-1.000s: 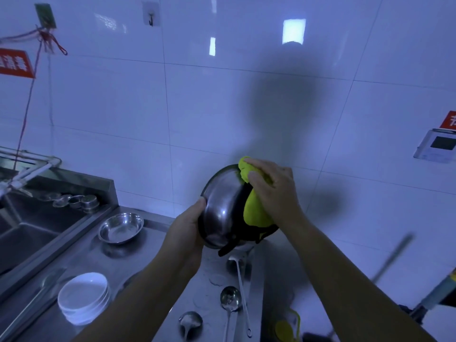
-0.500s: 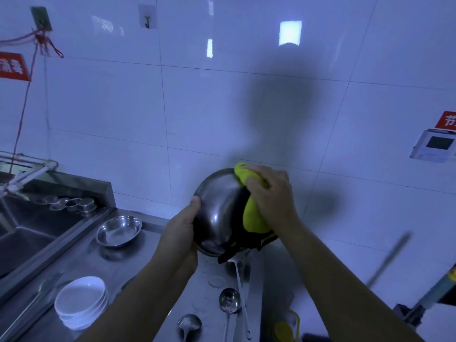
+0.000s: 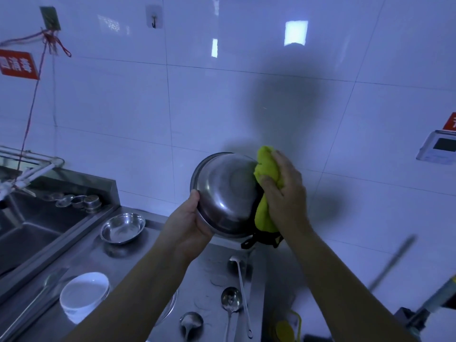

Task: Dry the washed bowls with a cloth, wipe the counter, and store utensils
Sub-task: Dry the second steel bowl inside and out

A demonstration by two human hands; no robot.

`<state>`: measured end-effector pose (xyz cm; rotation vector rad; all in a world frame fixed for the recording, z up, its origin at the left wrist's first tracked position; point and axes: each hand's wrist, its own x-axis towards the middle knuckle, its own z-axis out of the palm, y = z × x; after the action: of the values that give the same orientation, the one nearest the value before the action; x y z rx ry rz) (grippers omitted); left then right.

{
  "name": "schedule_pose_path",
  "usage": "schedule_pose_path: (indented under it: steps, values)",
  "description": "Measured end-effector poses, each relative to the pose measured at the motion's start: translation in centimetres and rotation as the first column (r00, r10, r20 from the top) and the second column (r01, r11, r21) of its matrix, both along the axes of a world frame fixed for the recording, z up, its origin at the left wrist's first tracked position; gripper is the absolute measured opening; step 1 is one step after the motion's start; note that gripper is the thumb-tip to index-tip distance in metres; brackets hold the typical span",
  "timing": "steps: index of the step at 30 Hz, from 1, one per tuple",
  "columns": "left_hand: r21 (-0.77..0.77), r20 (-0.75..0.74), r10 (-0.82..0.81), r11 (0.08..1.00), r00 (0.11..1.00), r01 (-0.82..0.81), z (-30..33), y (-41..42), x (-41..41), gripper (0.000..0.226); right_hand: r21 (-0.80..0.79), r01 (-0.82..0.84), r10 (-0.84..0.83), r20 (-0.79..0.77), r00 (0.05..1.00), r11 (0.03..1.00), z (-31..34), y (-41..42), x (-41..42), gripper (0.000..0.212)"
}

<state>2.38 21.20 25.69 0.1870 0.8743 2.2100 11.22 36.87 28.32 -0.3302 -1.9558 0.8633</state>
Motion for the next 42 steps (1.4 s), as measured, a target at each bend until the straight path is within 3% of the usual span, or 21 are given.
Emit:
schedule_pose_path:
  steps: [3,6,12,15,18,21,25,32,34,38,40,42]
  values:
    - [0.014,0.001,-0.015,1.0,1.0,0.015,-0.1,0.4,0.5,0.044,0.19,-0.095,0.077,0.099,0.992,0.977,0.8,-0.8,-0.8,0.041]
    - [0.028,0.01,-0.028,0.999,1.0,0.028,0.1,0.3,0.5,0.044,0.371,-0.174,0.149,0.094,0.984,0.912,0.6,-2.1,-1.0,0.04]
    - [0.037,0.025,-0.002,0.999,1.0,0.001,0.4,-0.6,-0.3,0.046,0.538,-0.225,0.255,0.019,0.967,0.812,-1.9,-3.3,0.6,0.036]
    - [-0.001,0.003,0.006,1.0,1.0,-0.006,0.0,-1.0,-0.3,0.042,0.503,-0.233,0.272,-0.005,0.962,0.833,-2.7,-2.1,1.2,0.038]
    - [-0.054,-0.048,-0.018,0.998,0.999,0.016,-0.3,-1.4,0.1,0.032,0.311,-0.16,0.158,0.031,0.987,0.937,-2.1,-0.3,0.7,0.04]
    - [-0.077,-0.07,-0.072,0.995,0.995,0.066,-0.6,-1.6,0.5,0.029,0.181,-0.117,0.1,0.099,0.99,0.977,-0.8,0.5,-0.2,0.043]
    - [-0.074,-0.054,-0.048,0.996,0.997,0.044,-0.1,-1.1,0.8,0.031,0.342,-0.193,0.178,0.075,0.981,0.92,-0.1,-1.5,-1.0,0.042]
    - [-0.04,0.026,0.044,0.998,0.999,-0.043,1.1,-1.4,-0.3,0.038,0.568,-0.164,0.196,0.005,0.981,0.806,-3.2,-3.1,1.0,0.037]
    - [0.025,0.048,0.042,0.999,0.998,-0.043,1.2,-1.7,-0.4,0.032,0.56,-0.144,0.181,-0.011,0.983,0.816,-4.1,-2.1,1.7,0.037]
    - [0.098,0.067,-0.045,0.994,0.997,0.038,0.9,-1.5,0.5,0.027,0.305,-0.067,0.086,-0.05,0.995,0.95,-3.7,-1.1,1.4,0.043]
    - [0.121,0.081,-0.057,0.992,0.995,0.047,0.7,-0.7,1.0,0.027,0.334,-0.033,0.065,-0.084,0.994,0.942,-3.2,-1.9,0.8,0.04]
    - [0.148,0.096,-0.067,0.988,0.993,0.052,0.7,0.1,1.6,0.027,0.469,-0.034,0.081,-0.079,0.994,0.882,-3.3,-3.3,0.3,0.038]
